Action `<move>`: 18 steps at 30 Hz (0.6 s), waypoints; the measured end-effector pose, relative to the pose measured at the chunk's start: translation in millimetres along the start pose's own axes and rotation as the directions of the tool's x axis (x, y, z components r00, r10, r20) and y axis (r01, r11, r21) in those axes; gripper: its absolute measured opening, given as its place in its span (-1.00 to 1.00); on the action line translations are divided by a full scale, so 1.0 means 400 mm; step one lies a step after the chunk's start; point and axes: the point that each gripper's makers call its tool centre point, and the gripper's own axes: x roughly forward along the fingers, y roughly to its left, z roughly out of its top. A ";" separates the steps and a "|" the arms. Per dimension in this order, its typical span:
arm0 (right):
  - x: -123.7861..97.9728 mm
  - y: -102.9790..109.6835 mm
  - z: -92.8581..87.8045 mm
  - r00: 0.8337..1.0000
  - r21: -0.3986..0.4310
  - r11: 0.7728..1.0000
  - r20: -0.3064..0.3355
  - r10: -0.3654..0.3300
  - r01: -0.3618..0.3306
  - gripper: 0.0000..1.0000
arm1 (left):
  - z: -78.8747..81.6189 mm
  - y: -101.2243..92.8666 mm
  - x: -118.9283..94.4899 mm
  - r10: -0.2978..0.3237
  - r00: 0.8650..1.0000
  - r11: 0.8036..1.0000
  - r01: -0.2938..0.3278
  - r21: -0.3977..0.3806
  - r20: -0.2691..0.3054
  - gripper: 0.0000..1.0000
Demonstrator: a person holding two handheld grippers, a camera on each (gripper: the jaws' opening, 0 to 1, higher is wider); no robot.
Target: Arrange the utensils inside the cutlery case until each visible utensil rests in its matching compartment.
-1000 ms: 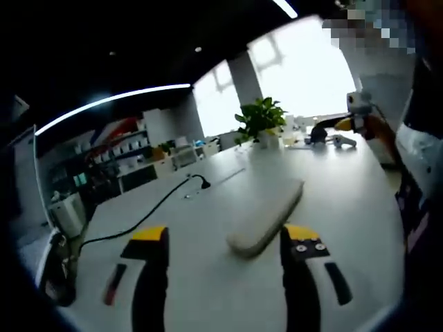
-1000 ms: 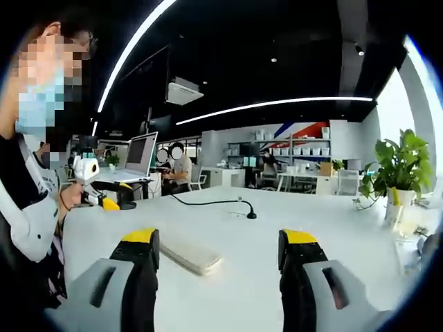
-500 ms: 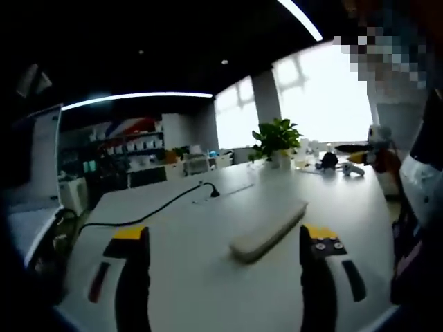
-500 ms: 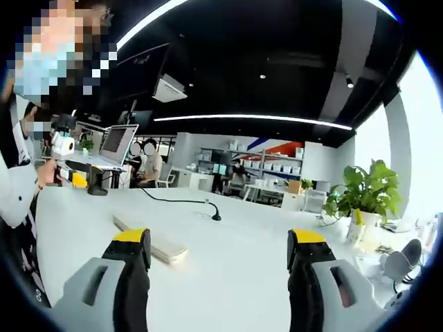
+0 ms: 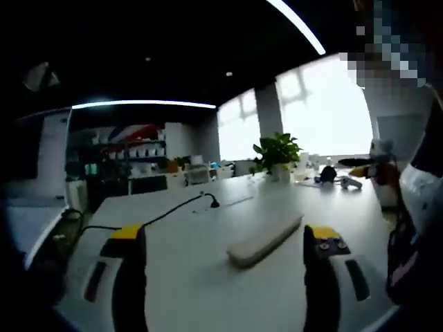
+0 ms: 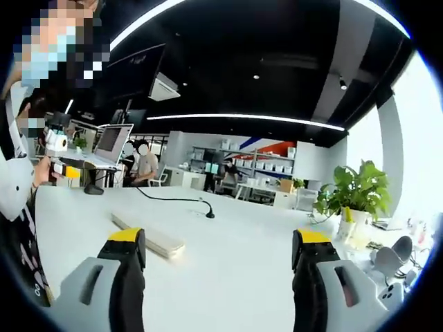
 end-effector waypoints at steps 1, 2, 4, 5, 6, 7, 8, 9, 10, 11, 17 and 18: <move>0.001 0.005 -0.003 1.000 0.007 1.000 -0.001 0.004 -0.004 0.86 | 0.001 -0.003 -0.005 0.000 1.000 1.000 0.000 -0.004 0.001 1.00; 0.003 0.010 -0.007 1.000 0.013 1.000 -0.003 0.006 -0.006 0.89 | 0.002 -0.004 -0.009 0.000 1.000 1.000 0.000 -0.006 0.001 1.00; 0.006 0.015 -0.022 1.000 0.015 1.000 -0.027 0.002 -0.001 0.99 | -0.001 -0.011 -0.017 -0.019 1.000 1.000 0.018 -0.025 -0.005 1.00; 0.005 0.013 -0.029 0.999 0.000 1.000 -0.039 -0.010 0.010 0.99 | -0.002 -0.011 -0.020 -0.019 1.000 0.999 0.019 -0.038 -0.005 1.00; 0.003 0.008 -0.035 0.998 -0.024 1.000 -0.055 -0.022 0.020 0.99 | -0.003 -0.009 -0.021 -0.014 1.000 0.999 0.014 -0.042 -0.006 1.00; 0.002 0.007 -0.033 0.998 -0.031 0.999 -0.053 -0.028 0.026 0.99 | -0.004 -0.006 -0.024 -0.008 1.000 0.999 0.008 -0.045 -0.009 1.00; 0.001 0.008 -0.031 0.998 -0.033 0.999 -0.048 -0.029 0.028 0.99 | -0.008 0.003 -0.027 0.018 1.000 0.999 -0.018 -0.046 -0.019 1.00; 0.001 0.007 -0.027 0.999 -0.031 0.999 -0.042 -0.027 0.026 0.99 | -0.010 0.005 -0.028 0.023 0.999 0.999 -0.024 -0.036 -0.026 1.00; 0.000 0.008 -0.023 0.999 -0.022 1.000 -0.037 -0.021 0.020 0.99 | -0.012 0.004 -0.029 0.022 0.999 1.000 -0.023 -0.022 -0.032 1.00; 0.001 0.008 -0.022 0.999 -0.016 1.000 -0.034 -0.019 0.019 0.99 | -0.014 0.004 -0.030 0.026 0.999 1.000 -0.027 -0.014 -0.031 1.00; -0.004 0.001 -0.036 0.997 -0.007 0.999 -0.060 -0.042 0.041 0.98 | -0.039 0.005 -0.037 0.035 0.998 0.999 -0.036 -0.014 -0.057 1.00; -0.005 0.003 -0.036 0.997 -0.010 0.999 -0.060 -0.053 0.053 0.98 | -0.036 0.009 -0.040 0.039 0.998 0.999 -0.040 -0.020 -0.050 1.00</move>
